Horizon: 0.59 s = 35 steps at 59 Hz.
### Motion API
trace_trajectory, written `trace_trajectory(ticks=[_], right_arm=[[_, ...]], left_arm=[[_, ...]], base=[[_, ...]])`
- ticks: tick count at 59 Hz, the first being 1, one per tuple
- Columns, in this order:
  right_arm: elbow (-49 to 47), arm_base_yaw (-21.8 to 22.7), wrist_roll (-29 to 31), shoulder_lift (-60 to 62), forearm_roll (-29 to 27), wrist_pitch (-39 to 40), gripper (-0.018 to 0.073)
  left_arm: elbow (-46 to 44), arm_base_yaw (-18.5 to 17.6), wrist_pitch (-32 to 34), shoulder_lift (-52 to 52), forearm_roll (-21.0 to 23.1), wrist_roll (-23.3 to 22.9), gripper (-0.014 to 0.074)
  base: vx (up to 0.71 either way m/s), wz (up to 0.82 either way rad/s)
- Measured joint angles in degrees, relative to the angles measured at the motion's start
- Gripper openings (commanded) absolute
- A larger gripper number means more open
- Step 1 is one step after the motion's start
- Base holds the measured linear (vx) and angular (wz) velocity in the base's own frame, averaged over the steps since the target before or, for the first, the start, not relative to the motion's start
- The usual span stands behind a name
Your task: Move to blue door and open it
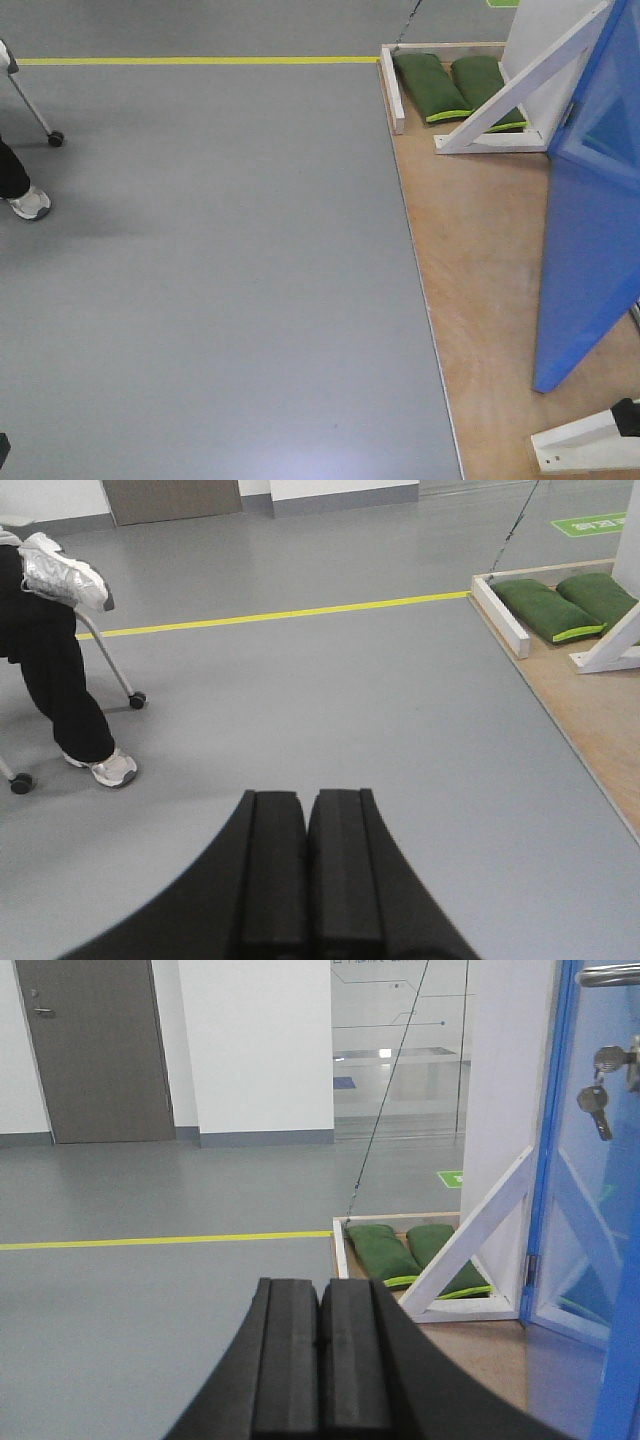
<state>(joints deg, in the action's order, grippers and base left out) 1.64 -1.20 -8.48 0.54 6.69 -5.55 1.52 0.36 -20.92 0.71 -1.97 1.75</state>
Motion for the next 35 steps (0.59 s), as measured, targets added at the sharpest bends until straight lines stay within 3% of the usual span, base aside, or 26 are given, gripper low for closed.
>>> trace_trajectory(ticks=[35], right_arm=[[0.0,0.0,0.0,0.0,0.0,0.0,0.0002]], left_arm=[[0.0,0.0,0.0,0.0,0.0,0.0,0.007]], base=[[0.24,-0.02]])
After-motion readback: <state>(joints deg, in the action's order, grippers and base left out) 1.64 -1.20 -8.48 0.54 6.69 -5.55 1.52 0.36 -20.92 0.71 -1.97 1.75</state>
